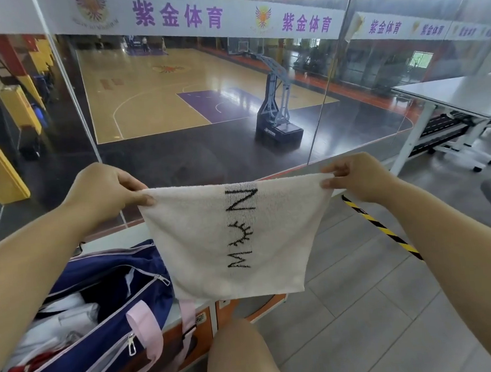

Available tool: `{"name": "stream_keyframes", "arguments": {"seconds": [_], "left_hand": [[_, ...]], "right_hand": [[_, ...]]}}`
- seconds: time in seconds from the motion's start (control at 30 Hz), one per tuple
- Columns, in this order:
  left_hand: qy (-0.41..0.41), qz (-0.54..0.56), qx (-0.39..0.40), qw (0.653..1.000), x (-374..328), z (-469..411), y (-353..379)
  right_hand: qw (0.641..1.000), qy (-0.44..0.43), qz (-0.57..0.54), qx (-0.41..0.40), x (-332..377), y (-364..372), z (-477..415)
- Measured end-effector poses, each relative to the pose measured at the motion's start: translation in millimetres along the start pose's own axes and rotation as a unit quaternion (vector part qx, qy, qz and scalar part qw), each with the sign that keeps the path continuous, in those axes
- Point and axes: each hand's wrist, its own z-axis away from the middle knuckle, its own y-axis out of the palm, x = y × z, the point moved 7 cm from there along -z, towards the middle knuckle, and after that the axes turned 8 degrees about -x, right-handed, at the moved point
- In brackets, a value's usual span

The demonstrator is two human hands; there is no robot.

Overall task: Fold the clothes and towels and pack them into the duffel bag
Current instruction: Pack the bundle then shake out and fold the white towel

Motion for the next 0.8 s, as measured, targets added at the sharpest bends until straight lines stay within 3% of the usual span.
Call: {"name": "stream_keyframes", "arguments": {"seconds": [0.3,0.47,0.57,0.7,0.8], "left_hand": [[0.045,-0.049,0.085,0.994,4,-20,23],[-0.003,-0.013,0.096,0.995,5,-53,61],[-0.034,0.026,0.043,0.998,1,-80,77],[-0.006,0.036,-0.082,0.996,-12,-114,73],[0.023,0.050,-0.113,0.992,-20,-120,75]], "right_hand": [[0.994,-0.010,0.099,0.045,-8,7,-14],[0.997,0.056,0.054,0.025,-32,30,-54],[0.994,0.099,-0.026,-0.025,-49,42,-88],[0.985,0.077,-0.083,-0.131,-51,33,-128],[0.973,0.044,-0.127,-0.189,-52,24,-142]]}}
